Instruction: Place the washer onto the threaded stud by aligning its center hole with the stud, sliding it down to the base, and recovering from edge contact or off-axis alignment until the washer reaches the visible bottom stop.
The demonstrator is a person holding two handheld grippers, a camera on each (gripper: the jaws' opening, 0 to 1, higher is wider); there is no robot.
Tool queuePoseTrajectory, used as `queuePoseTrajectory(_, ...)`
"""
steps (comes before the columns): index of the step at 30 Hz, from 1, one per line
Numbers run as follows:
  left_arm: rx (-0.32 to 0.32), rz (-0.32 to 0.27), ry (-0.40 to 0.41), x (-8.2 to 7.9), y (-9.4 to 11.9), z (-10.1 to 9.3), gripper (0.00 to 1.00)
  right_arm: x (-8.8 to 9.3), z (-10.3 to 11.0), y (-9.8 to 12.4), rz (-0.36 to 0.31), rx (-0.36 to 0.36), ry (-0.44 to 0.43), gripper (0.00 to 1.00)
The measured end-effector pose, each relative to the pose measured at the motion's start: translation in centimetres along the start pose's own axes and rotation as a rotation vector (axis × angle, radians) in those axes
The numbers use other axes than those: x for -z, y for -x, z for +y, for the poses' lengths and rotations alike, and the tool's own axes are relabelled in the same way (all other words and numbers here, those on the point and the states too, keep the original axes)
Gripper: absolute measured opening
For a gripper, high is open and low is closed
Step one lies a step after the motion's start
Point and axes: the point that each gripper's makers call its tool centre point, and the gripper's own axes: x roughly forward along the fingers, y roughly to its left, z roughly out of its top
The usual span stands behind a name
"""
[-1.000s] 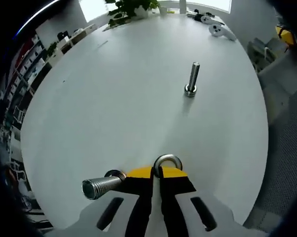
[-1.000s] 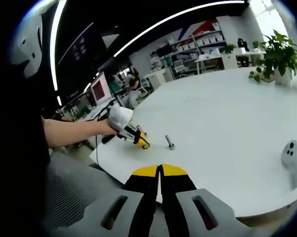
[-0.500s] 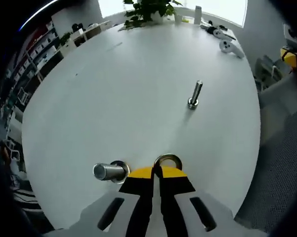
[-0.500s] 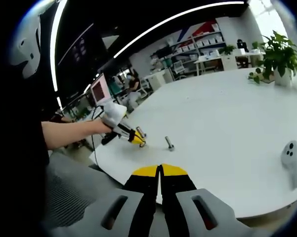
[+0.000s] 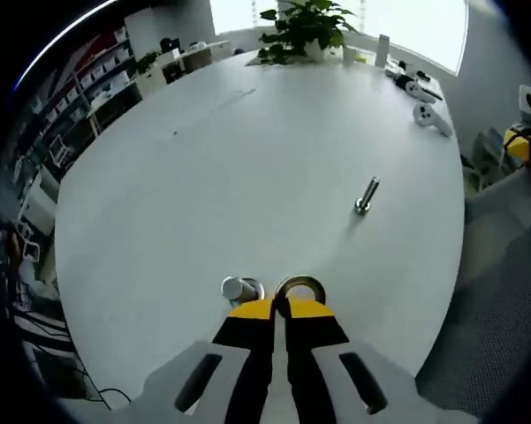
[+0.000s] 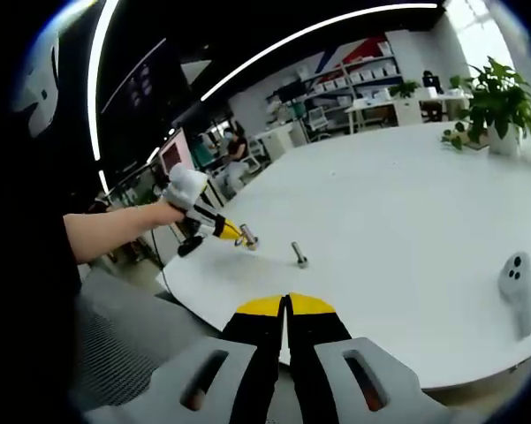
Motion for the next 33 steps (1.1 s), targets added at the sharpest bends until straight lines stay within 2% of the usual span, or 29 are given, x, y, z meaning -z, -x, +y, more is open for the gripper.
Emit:
queuePoseTrajectory(9, -0.032, -0.005, 0.007, -0.7, 0.1, 2.4, 0.01, 0.4, 0.0, 0.0, 0.022, -0.012, 0.007, 0.04)
queuePoseTrajectory(13, -0.03, -0.002, 0.01, -0.8, 0.2, 2.8, 0.01, 0.5, -0.2, 0.1, 0.022, -0.007, 0.005, 0.04)
queuePoseTrajectory(17, 0.004, -0.017, 0.019, -1.2, 0.3, 2.3, 0.01, 0.6, -0.5, 0.2, 0.023, 0.005, -0.002, 0.04)
queuePoseTrajectory(20, 0.005, -0.016, 0.016, -1.0, 0.2, 2.4, 0.01, 0.6, -0.6, 0.2, 0.023, 0.009, 0.001, 0.04)
queuePoseTrajectory(21, 0.004, -0.017, 0.017, -1.0, 0.3, 2.5, 0.01, 0.3, -0.7, 0.3, 0.005, 0.017, 0.01, 0.04)
queuePoseTrajectory(26, 0.01, -0.067, 0.072, -1.9, 0.8, 3.2, 0.01, 0.3, -0.8, 0.3, 0.012, 0.019, 0.011, 0.04)
queuePoseTrajectory(33, -0.008, -0.043, 0.047, -1.7, 0.4, 3.7, 0.01, 0.2, -0.8, 0.3, 0.006, 0.015, 0.006, 0.04)
